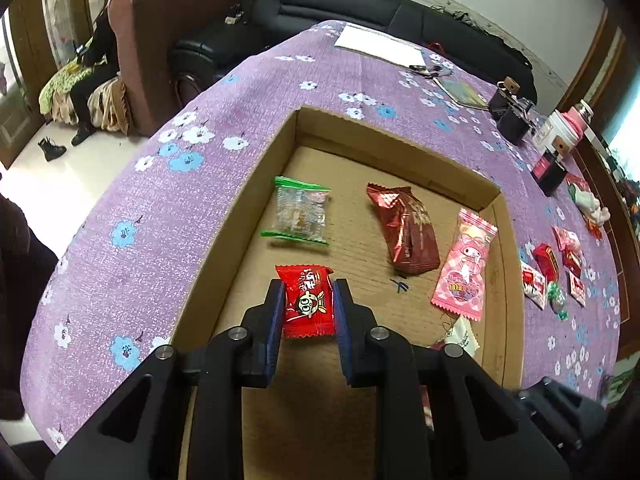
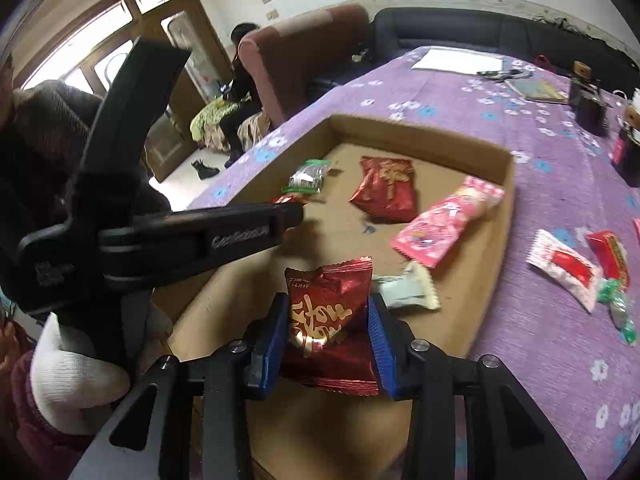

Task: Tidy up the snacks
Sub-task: 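Carry both snacks into the cardboard box and open both tools, then withdraw both open tools from the box toward the remaining snacks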

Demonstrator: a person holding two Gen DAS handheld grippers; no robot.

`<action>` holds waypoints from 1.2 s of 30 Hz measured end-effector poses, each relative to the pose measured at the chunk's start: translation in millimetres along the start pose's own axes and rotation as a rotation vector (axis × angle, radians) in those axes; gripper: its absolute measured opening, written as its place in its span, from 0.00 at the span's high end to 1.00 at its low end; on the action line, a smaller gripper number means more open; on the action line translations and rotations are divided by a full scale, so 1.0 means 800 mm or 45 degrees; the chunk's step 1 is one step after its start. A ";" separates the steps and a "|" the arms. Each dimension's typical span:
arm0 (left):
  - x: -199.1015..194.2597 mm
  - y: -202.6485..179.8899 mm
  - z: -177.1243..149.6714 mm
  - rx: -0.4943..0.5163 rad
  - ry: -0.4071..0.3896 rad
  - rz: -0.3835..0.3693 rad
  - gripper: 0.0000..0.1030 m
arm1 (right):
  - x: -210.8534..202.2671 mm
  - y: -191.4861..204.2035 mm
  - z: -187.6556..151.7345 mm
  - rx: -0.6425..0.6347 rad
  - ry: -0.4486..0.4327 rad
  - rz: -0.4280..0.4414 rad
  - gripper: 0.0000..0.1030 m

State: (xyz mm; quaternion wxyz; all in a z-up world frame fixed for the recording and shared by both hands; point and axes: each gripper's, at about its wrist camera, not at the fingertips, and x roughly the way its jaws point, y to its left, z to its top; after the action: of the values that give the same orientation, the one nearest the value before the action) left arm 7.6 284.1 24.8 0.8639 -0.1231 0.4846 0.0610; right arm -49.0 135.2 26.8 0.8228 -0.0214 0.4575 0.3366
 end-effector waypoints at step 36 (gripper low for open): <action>-0.103 -0.134 -0.082 0.165 -0.120 -0.305 0.41 | -0.210 -0.249 -0.101 0.475 -0.322 -0.344 0.48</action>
State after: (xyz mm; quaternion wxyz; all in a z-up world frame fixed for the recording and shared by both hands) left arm -64.9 164.3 78.6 0.8929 -0.1211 0.4284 -0.0682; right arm -53.9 -136.0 54.2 0.9006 0.1120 0.3982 0.1335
